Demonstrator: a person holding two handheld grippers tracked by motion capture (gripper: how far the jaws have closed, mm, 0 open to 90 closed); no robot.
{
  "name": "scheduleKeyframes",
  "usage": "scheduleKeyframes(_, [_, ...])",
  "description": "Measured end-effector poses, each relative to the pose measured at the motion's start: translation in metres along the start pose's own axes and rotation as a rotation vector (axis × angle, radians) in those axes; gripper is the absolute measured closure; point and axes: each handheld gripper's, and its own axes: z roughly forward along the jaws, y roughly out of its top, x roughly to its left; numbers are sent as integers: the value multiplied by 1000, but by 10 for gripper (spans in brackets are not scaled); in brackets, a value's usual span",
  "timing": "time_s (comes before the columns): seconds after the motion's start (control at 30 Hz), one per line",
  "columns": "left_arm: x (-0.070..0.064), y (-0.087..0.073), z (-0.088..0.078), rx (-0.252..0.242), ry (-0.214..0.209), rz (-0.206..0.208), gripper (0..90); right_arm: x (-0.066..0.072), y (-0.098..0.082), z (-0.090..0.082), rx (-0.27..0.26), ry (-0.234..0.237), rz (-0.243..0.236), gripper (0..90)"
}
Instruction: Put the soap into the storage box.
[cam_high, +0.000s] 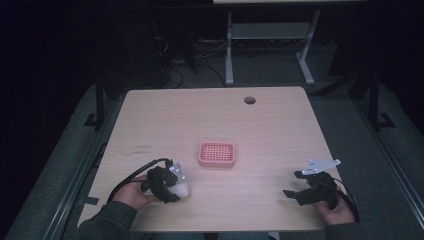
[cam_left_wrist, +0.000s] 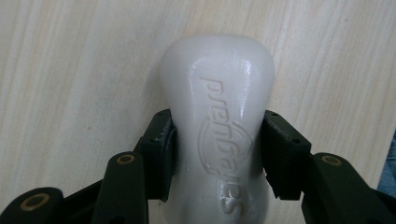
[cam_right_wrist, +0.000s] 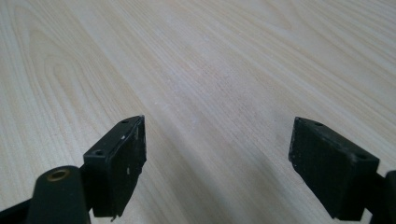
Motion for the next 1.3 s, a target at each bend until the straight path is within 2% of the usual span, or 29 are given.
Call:
scheduleKeyframes(0.17, [3, 5, -5, -17, 12, -4, 500, -1, 0, 0, 2, -2, -3, 187])
scheduleKeyframes(0.57, [15, 22, -15, -13, 8, 10, 500, -2, 0, -2, -5, -4, 2, 187])
scheduleKeyframes(0.7, [20, 27, -17, -23, 5, 1, 500, -2, 0, -2, -4, -5, 4, 187])
scheduleKeyframes(1.3, [35, 53, -21, -1, 14, 22, 500, -3, -1, -2, -9, -7, 4, 182])
